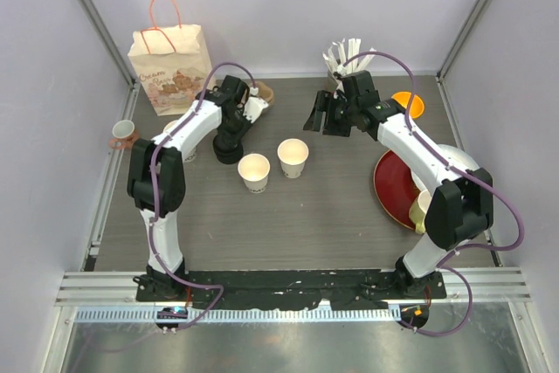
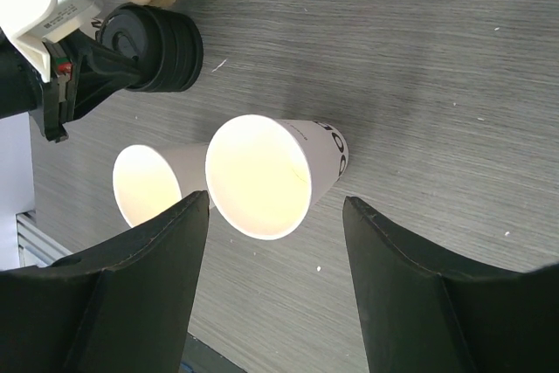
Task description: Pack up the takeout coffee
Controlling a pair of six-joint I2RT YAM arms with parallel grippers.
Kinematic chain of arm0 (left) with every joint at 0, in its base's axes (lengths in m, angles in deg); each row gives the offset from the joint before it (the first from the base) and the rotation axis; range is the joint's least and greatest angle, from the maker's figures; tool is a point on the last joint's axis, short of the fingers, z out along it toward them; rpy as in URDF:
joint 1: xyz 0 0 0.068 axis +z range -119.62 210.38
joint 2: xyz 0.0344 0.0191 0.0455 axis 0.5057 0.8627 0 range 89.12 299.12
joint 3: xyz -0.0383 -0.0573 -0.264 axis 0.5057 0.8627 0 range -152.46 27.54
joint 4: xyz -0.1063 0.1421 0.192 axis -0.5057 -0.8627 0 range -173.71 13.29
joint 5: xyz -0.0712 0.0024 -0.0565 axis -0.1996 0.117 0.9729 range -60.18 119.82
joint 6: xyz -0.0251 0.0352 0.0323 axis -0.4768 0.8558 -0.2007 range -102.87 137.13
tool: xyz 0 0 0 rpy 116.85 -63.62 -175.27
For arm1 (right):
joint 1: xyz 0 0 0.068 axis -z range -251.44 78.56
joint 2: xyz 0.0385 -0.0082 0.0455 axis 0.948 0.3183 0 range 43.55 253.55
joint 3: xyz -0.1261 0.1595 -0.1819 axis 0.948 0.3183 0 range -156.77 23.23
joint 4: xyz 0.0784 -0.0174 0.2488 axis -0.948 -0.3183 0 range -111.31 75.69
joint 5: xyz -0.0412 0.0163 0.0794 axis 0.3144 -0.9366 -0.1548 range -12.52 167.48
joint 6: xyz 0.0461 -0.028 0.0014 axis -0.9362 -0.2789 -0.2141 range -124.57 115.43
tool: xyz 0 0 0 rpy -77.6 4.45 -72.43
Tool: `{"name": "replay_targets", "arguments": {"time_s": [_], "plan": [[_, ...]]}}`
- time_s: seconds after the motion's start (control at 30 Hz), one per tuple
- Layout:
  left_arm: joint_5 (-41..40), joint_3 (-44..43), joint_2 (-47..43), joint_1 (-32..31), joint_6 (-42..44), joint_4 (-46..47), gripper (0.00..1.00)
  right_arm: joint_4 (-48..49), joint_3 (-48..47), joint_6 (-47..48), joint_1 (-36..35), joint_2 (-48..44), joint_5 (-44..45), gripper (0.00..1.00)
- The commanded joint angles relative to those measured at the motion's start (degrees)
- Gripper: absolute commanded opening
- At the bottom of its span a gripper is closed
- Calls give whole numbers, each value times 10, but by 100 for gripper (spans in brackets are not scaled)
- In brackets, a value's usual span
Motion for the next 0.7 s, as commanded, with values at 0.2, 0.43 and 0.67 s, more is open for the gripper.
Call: {"name": "replay_targets", "arguments": {"time_s": [0.2, 0.43, 0.67], "plan": [[24, -42, -7, 1, -3, -50, 0, 9, -8, 0, -3, 2, -10, 68], [38, -82, -50, 1, -3, -81, 0, 9, -10, -2, -3, 5, -15, 68], [117, -148, -88, 1, -15, -123, 0, 9, -17, 6, 0, -5, 4, 68]]}}
